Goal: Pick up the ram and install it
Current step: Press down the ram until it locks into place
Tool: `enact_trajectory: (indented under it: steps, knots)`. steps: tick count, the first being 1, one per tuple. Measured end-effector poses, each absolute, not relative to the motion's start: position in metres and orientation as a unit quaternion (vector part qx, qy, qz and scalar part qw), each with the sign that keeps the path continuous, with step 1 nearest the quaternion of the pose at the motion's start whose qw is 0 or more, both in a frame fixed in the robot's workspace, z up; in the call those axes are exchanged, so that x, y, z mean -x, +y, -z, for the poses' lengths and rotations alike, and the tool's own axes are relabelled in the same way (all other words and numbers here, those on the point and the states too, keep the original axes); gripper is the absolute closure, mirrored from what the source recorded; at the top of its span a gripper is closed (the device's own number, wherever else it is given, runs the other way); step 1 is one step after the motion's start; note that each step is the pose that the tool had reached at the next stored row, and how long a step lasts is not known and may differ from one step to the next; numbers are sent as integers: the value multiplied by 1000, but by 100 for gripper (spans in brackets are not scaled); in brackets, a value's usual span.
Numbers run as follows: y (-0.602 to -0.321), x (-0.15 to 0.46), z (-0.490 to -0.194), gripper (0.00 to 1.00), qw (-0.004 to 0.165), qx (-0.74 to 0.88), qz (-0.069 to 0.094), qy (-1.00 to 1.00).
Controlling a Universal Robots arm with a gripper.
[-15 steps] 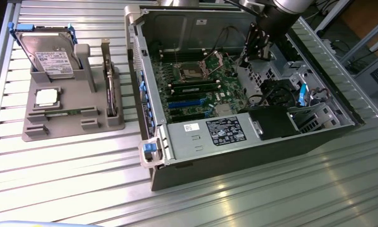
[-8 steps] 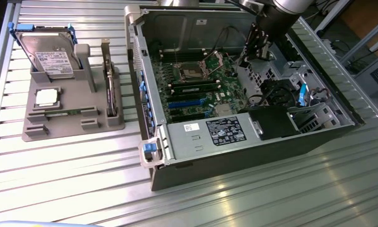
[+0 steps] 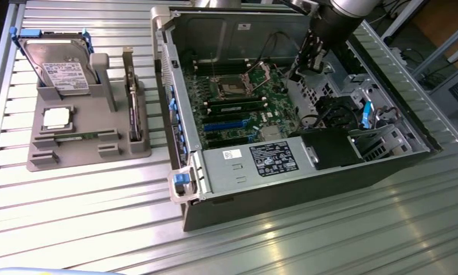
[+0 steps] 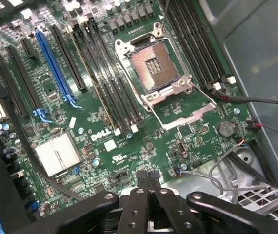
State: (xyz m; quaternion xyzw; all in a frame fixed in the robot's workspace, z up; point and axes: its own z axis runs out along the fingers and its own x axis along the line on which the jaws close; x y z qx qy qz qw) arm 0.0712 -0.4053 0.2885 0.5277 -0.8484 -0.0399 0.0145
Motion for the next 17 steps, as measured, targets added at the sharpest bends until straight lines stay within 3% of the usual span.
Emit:
enact_trajectory:
  steps: [17]
  knots:
    - [-405,-71,-288,90,12,-482,41,-875]
